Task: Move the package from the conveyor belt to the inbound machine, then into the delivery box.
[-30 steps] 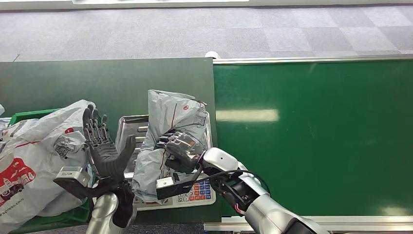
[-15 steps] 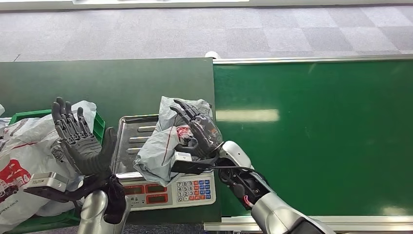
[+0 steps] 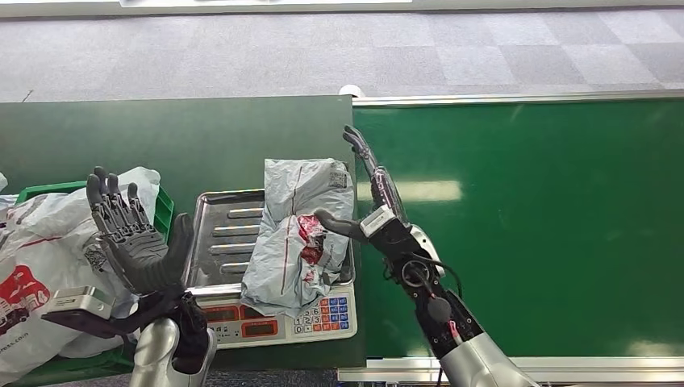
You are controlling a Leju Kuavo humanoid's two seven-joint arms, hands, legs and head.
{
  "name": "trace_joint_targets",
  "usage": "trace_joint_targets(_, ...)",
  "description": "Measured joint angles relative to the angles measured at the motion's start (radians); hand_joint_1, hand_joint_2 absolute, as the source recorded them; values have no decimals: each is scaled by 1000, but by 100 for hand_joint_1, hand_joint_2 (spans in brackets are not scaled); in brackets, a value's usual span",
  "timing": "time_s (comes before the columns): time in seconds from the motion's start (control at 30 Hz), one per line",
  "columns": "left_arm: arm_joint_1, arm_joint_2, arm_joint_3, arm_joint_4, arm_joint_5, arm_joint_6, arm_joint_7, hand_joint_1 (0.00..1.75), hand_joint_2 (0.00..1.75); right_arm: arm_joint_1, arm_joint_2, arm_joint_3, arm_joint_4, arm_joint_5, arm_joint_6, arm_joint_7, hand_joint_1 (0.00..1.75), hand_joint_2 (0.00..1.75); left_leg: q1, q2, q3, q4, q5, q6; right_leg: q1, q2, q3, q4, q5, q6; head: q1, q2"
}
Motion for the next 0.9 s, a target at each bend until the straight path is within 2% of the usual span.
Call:
trace_joint_targets(0.23, 20, 2, 0, 0, 1, 12, 0, 0, 175, 57, -24, -45, -101, -124, 140, -1, 0, 175, 0, 0, 0, 0, 0, 0, 0, 0, 0, 0, 0, 0, 0, 0)
trace_joint_targets(0.33, 33, 5, 0, -1, -3, 21, 0, 0, 175, 98, -43, -77, -162, -170, 170, 0, 0, 175, 0, -1, 0, 0, 0, 0, 0, 0, 0, 0, 0, 0, 0, 0)
trace_joint_targets(0.47, 57, 13, -6, -4, -23, 38, 0, 0, 175, 169, -77, -139, -247, -201, 162, 18, 0, 175, 0, -1, 0, 0, -1, 0, 0, 0, 0, 0, 0, 0, 0, 0)
trace_joint_targets(0.63, 90, 33, -28, -4, -60, 55, 0, 0, 175, 289, -115, -252, -326, -189, 80, 51, 0, 175, 0, -2, 0, 0, -1, 0, 0, -1, 0, -1, 0, 0, 0, 0)
trace_joint_targets(0.77, 111, 48, -45, -3, -80, 52, 0, 0, 175, 390, -125, -356, -386, -184, 65, 60, 0, 175, 0, -2, -1, 0, -1, 0, 0, -1, 0, -1, 0, 0, 0, 0)
trace_joint_targets(0.9, 117, 56, -55, 1, -85, 52, 0, 0, 175, 434, -127, -410, -422, -171, 71, 69, 0, 175, 0, -1, -1, 0, -1, -1, 0, -1, -1, -1, 0, 0, 0, 0)
